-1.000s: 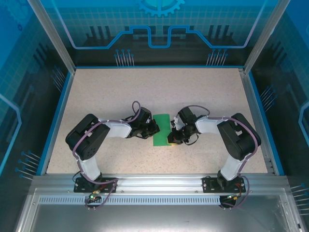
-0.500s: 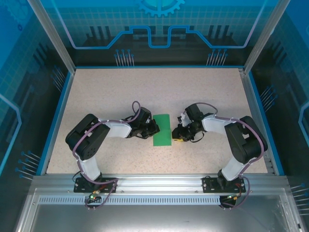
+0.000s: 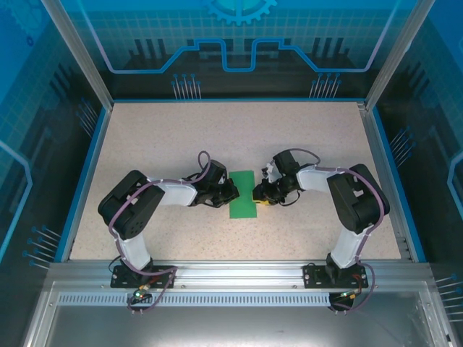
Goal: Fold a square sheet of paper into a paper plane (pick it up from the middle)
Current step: Turn over the paper at the center of the table.
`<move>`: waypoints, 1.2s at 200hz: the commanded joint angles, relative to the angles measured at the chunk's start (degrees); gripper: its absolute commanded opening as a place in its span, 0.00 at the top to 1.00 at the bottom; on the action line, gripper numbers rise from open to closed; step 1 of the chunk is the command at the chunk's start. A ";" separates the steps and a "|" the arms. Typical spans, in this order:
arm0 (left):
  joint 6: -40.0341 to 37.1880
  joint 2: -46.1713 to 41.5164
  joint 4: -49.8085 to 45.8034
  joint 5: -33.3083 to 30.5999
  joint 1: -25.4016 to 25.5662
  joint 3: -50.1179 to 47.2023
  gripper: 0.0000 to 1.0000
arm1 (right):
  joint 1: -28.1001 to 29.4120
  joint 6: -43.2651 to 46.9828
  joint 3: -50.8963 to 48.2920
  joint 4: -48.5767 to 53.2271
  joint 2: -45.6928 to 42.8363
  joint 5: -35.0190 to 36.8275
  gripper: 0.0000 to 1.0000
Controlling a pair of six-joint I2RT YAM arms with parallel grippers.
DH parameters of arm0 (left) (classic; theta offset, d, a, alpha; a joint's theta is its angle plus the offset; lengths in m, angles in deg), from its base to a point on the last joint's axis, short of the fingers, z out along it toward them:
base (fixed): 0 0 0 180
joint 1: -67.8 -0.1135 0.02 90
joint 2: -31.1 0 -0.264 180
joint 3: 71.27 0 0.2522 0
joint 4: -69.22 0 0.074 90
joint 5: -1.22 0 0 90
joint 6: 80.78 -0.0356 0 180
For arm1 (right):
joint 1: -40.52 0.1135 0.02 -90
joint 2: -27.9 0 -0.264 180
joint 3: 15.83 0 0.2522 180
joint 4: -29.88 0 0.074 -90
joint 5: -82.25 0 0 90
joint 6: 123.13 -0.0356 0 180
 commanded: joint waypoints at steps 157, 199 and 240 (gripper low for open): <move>-1.72 -3.25 -4.32 -1.57 0.01 -0.18 0.91 | 2.74 -2.37 1.45 -0.55 0.01 -0.22 0.74; -2.08 -3.05 -6.19 -2.68 0.08 -0.05 0.91 | 2.44 -2.46 1.36 -0.82 -0.31 -1.16 0.74; -2.45 -2.32 -8.34 -3.52 0.02 0.62 0.91 | 2.53 -2.59 1.70 0.37 0.00 1.13 0.73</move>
